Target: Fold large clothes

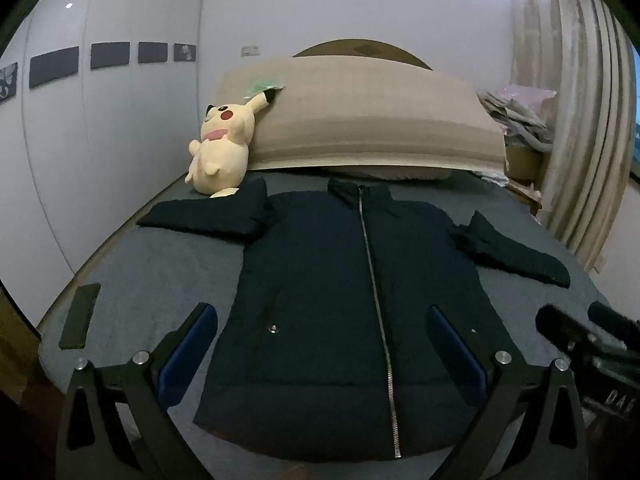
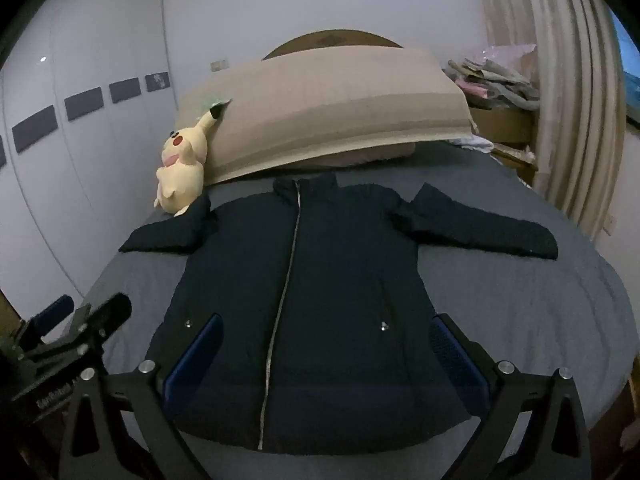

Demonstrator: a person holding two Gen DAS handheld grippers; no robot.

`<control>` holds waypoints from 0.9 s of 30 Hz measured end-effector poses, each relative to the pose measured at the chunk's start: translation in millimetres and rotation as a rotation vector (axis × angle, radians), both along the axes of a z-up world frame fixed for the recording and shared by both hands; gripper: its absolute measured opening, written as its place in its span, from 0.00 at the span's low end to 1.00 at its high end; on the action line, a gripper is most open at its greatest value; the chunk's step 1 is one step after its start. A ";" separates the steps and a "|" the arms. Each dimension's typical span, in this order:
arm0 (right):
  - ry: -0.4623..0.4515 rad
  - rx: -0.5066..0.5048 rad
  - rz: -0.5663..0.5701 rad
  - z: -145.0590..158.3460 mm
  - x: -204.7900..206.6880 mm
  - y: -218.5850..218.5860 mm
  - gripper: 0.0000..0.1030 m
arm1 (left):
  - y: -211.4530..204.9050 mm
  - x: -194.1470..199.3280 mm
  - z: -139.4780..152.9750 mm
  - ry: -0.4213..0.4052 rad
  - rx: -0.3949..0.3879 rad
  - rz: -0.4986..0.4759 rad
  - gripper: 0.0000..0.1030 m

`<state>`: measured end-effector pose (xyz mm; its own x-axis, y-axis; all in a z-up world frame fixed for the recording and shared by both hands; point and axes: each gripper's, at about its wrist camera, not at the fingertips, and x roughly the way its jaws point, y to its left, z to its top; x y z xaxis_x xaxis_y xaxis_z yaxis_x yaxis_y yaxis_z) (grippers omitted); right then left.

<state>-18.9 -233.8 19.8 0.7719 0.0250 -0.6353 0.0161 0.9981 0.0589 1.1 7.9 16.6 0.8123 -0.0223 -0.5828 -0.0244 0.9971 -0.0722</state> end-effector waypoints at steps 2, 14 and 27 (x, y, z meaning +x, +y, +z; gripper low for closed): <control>-0.001 -0.002 0.001 6.7 2.6 3.3 1.00 | -1.2 0.1 0.2 0.005 0.011 -0.004 1.00; 0.034 -0.010 0.017 4.3 9.2 25.0 1.00 | 3.2 -1.2 0.4 0.013 0.038 0.023 1.00; 0.050 0.012 0.006 -3.8 8.4 21.8 1.00 | 2.7 2.6 -4.1 0.028 0.046 0.023 1.00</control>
